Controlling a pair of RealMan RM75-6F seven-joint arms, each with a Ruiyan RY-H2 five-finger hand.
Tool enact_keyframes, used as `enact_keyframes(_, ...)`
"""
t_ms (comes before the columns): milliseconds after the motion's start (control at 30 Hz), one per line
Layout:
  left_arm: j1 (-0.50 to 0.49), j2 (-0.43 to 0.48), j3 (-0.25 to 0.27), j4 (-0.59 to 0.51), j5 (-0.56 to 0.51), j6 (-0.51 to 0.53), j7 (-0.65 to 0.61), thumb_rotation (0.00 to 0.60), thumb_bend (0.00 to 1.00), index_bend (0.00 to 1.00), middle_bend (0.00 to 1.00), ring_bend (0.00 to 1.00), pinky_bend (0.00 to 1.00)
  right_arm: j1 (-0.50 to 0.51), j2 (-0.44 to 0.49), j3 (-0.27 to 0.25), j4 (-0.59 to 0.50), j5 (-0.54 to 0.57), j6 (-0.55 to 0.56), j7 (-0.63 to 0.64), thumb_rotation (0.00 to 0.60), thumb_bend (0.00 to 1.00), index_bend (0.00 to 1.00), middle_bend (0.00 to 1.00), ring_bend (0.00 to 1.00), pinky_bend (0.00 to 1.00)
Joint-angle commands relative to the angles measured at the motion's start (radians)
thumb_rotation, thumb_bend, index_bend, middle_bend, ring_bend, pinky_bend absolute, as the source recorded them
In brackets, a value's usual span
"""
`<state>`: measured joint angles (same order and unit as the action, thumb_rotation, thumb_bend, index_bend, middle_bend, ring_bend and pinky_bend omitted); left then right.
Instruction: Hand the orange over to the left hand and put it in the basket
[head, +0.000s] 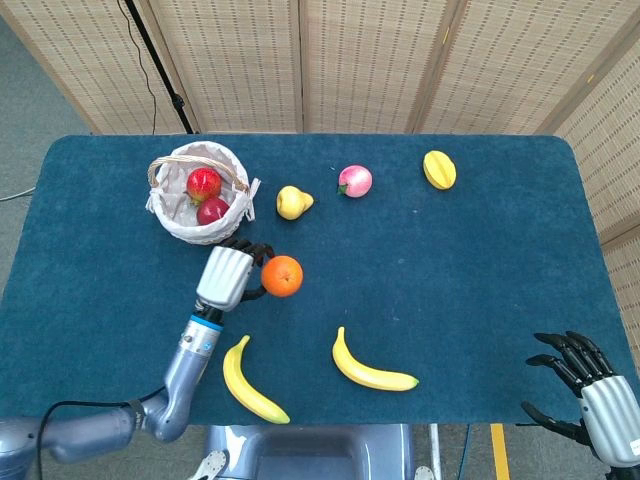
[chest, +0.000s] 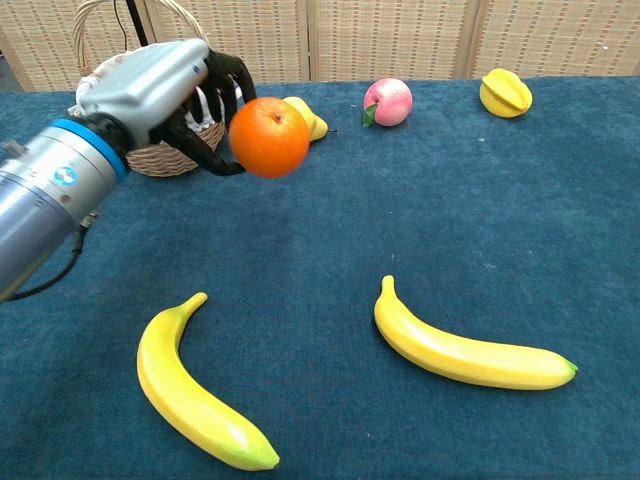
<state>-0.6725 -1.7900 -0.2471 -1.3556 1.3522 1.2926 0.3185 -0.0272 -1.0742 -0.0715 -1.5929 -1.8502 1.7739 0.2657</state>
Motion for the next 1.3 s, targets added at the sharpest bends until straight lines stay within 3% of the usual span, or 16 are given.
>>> enact_keyframes(33,0.083,0.161,0.016,-0.157,0.033,0.083,0.048,0.6,0.17,0.66,0.59,0.47,0.47,0.001,-0.001,0.0,0.001,0.003,-0.005,0.002,0.6,0.0,0.38,0.23,0.22,0.15)
enact_keyframes(333,0.176,0.369,0.039,-0.249,0.045,0.141,0.053,0.6,0.17,0.66,0.59,0.47,0.47,0.008,-0.005,-0.001,-0.001,0.006,-0.023,-0.001,0.6,0.0,0.38,0.23,0.22,0.15)
enact_keyframes(700,0.214,0.497,0.023,-0.217,0.005,0.13,0.034,0.6,0.17,0.66,0.59,0.47,0.47,0.007,-0.004,-0.004,-0.004,0.001,-0.023,0.0,0.6,0.0,0.38,0.24,0.23,0.15)
enact_keyframes(967,0.209,0.511,0.006,-0.118,-0.026,0.101,0.009,0.6,0.18,0.66,0.59,0.47,0.47,0.003,0.0,-0.008,-0.004,-0.007,-0.013,0.01,0.6,0.0,0.38,0.24,0.23,0.15)
enact_keyframes(1300,0.142,0.445,-0.037,0.045,-0.084,0.014,-0.025,0.6,0.17,0.66,0.59,0.47,0.47,0.002,0.005,-0.019,-0.009,-0.031,-0.004,0.021,0.6,0.0,0.39,0.24,0.23,0.15)
